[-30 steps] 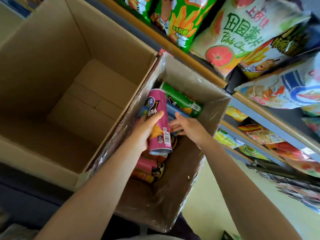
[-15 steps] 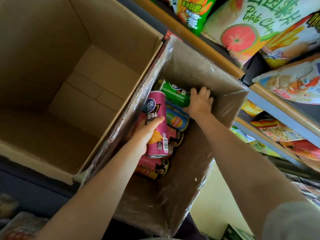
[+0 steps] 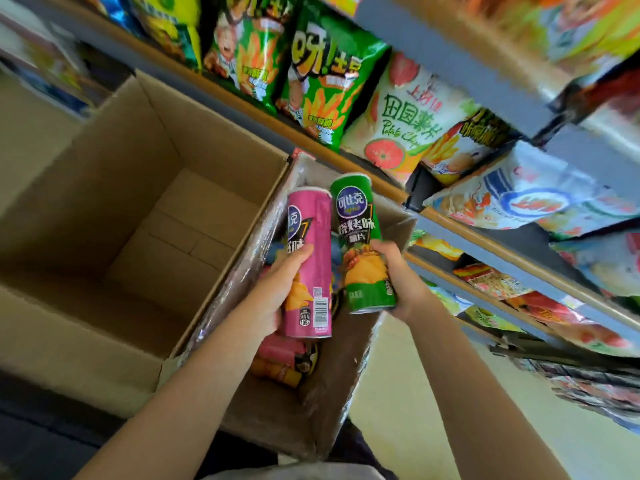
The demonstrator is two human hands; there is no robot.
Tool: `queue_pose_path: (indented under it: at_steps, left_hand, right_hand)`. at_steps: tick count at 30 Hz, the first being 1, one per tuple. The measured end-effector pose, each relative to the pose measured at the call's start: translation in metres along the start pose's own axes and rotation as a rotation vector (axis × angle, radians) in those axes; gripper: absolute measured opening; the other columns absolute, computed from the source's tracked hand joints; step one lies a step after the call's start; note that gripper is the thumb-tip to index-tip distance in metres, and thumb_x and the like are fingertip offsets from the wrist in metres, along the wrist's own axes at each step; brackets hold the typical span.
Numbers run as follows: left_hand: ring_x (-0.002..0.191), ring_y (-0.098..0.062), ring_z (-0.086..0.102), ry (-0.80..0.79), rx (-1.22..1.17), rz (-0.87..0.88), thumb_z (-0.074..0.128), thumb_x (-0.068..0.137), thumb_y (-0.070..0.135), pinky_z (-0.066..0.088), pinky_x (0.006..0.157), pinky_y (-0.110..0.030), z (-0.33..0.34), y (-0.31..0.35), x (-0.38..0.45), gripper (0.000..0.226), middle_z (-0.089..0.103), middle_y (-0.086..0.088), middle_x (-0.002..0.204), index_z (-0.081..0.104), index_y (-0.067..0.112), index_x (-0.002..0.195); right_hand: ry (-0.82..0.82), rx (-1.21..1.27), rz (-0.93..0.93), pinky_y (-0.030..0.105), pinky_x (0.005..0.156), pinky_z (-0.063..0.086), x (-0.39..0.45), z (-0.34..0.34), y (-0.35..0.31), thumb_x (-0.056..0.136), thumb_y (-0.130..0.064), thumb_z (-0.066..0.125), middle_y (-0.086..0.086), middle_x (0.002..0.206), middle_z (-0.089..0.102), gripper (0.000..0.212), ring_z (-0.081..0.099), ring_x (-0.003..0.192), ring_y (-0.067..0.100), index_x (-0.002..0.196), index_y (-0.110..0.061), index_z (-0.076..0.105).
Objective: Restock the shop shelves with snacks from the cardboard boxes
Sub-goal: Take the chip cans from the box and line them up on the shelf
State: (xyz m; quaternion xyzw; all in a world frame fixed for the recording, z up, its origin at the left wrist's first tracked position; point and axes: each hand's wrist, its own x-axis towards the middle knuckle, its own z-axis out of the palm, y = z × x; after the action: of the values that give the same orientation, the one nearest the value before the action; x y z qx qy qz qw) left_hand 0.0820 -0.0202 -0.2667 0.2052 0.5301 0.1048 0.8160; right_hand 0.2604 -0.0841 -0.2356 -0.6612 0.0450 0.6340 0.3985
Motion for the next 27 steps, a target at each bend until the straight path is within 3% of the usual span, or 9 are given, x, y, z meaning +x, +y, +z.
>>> queue_pose_path:
  at_steps: [2,5,7,9,11,14,17,23,27]
  left_hand:
    - [0.082,-0.025,0.071,-0.052,-0.008,0.052,0.064,0.088,0.052,0.06,0.076,-0.035,0.022,0.027,-0.029,0.047,0.073,-0.014,0.11,0.062,0.019,0.122]
    - [0.096,-0.031,0.061,-0.101,-0.009,0.152,0.077,0.053,0.052,0.051,0.097,-0.047,0.055,0.067,-0.077,0.059,0.063,-0.016,0.111,0.066,0.02,0.101]
    - [0.099,-0.032,0.052,-0.148,0.009,0.231,0.074,0.047,0.047,0.053,0.091,-0.044,0.073,0.091,-0.107,0.066,0.05,-0.01,0.113,0.06,0.016,0.103]
    - [0.092,-0.029,0.058,-0.228,0.04,0.318,0.072,0.064,0.04,0.054,0.091,-0.042,0.091,0.113,-0.143,0.057,0.056,-0.013,0.106,0.059,0.007,0.109]
    - [0.066,-0.018,0.066,-0.265,0.063,0.445,0.06,0.091,0.026,0.058,0.071,-0.028,0.108,0.131,-0.173,0.018,0.064,-0.008,0.08,0.059,0.008,0.092]
    - [0.048,-0.009,0.062,-0.278,0.092,0.67,0.054,0.096,0.014,0.053,0.049,-0.022,0.14,0.149,-0.219,0.016,0.059,-0.003,0.068,0.057,0.012,0.081]
    - [0.059,-0.009,0.07,-0.286,0.165,0.745,0.061,0.091,0.034,0.053,0.063,-0.029,0.164,0.161,-0.251,0.013,0.074,0.003,0.072,0.065,0.022,0.093]
    - [0.082,-0.015,0.073,-0.223,0.469,0.81,0.066,0.089,0.043,0.056,0.078,-0.034,0.186,0.179,-0.278,0.03,0.074,0.002,0.099,0.057,0.032,0.115]
    - [0.1,-0.012,0.069,-0.222,0.556,0.946,0.079,0.071,0.048,0.053,0.092,-0.037,0.188,0.208,-0.285,0.053,0.069,0.015,0.109,0.049,0.055,0.114]
  right_hand:
    - [-0.032,0.083,-0.11,0.042,0.076,0.057,-0.04,0.0,-0.014,0.095,-0.042,0.049,0.014,0.087,0.074,0.038,0.071,0.072,0.026,0.102,-0.011,0.069]
    - [-0.06,0.116,-0.253,0.042,0.079,0.055,-0.095,0.01,-0.044,0.093,-0.05,0.049,0.012,0.093,0.074,0.043,0.073,0.077,0.025,0.102,-0.016,0.072]
    - [-0.088,0.12,-0.376,0.036,0.073,0.058,-0.133,0.016,-0.067,0.092,-0.056,0.047,0.01,0.095,0.075,0.047,0.074,0.079,0.023,0.104,-0.017,0.071]
    - [-0.129,0.133,-0.47,0.032,0.063,0.06,-0.174,0.019,-0.089,0.093,-0.051,0.047,0.008,0.089,0.077,0.043,0.074,0.074,0.019,0.105,-0.016,0.07]
    - [-0.169,0.142,-0.569,0.031,0.059,0.06,-0.214,0.019,-0.107,0.083,-0.045,0.055,0.006,0.087,0.077,0.043,0.074,0.072,0.018,0.112,-0.015,0.067]
    - [-0.244,0.138,-0.727,0.033,0.064,0.061,-0.262,0.014,-0.128,0.075,-0.043,0.06,0.007,0.097,0.077,0.053,0.075,0.081,0.019,0.12,-0.015,0.064]
    - [-0.26,0.116,-0.848,0.032,0.064,0.06,-0.299,0.009,-0.144,0.077,-0.044,0.06,0.008,0.097,0.077,0.049,0.075,0.081,0.021,0.115,-0.015,0.066]
    - [-0.119,-0.096,-1.02,0.05,0.099,0.052,-0.328,0.007,-0.169,0.07,-0.049,0.079,0.0,0.111,0.075,0.056,0.071,0.104,0.023,0.121,-0.031,0.063]
    - [-0.036,-0.347,-1.177,0.037,0.098,0.052,-0.337,0.008,-0.19,0.075,-0.046,0.08,-0.015,0.111,0.073,0.052,0.069,0.104,0.006,0.122,-0.039,0.058]
